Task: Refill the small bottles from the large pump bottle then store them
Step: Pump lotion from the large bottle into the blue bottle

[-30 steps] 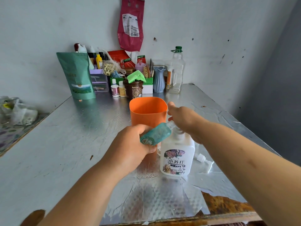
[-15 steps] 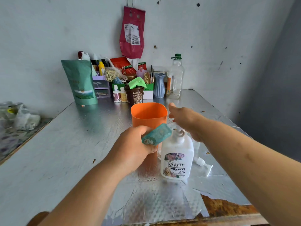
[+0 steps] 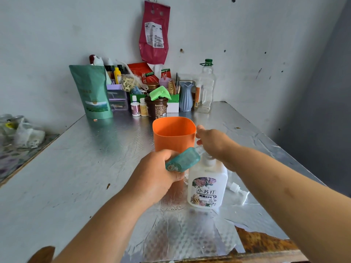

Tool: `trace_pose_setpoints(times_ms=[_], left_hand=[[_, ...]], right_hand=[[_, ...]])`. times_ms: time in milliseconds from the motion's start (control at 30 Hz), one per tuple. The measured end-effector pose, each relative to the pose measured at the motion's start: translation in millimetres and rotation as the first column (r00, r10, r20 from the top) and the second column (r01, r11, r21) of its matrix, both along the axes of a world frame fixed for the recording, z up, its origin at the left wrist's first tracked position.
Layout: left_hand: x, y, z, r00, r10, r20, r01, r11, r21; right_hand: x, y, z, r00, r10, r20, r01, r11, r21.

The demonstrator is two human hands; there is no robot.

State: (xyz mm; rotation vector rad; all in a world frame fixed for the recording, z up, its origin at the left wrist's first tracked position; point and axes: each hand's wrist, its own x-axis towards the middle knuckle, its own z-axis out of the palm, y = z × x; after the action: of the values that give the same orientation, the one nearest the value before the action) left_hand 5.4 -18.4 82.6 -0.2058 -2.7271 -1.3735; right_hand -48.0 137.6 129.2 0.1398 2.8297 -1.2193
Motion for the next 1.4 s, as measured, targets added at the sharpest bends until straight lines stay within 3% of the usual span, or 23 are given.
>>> trace_pose_setpoints(times_ms=[167,667,800,900,967,1067,1400], left_hand=[[2,0,6,1.000,0.006,-0.014,-0.006,1.000,0.005],[-2,-1,6,1.000,-0.004,-0.018,0.005,1.000,0.004],[-5,0,-2,1.000,-0.004,-0.007,0.005,1.000,0.017],[-3,1,-3,1.000,0.004,-0.008,-0.004,1.000,0.013],[-1,1,0,1.000,0.002,-0.010,-0.002,1.000,0.013],[0,-1,6,0.999,-0.013,-0.031,0.013,1.000,0.007],[-1,-2,10,0.999,-0.034,-0.042,0.034,0.999,-0.003]], right_hand=[[-5,6,4,0.998,0.034,0.053,-0.026,0.991,-0.134],[-6,6,3,0.998,0.066,0.021,-0.063,0.993,-0.102],[1,0,2,0.999,0.024,-0.038,-0.022,0.998,0.052],[4,-1,3,0.999,-0.033,-0.031,0.032,0.999,-0.005],[6,0,8,1.000,0.012,-0.001,-0.012,1.000,0.010],[4,4,16,0.998,0.043,0.048,-0.038,0.993,-0.111],[-2,4,11,0.998,0.036,0.047,-0.033,0.997,-0.063]])
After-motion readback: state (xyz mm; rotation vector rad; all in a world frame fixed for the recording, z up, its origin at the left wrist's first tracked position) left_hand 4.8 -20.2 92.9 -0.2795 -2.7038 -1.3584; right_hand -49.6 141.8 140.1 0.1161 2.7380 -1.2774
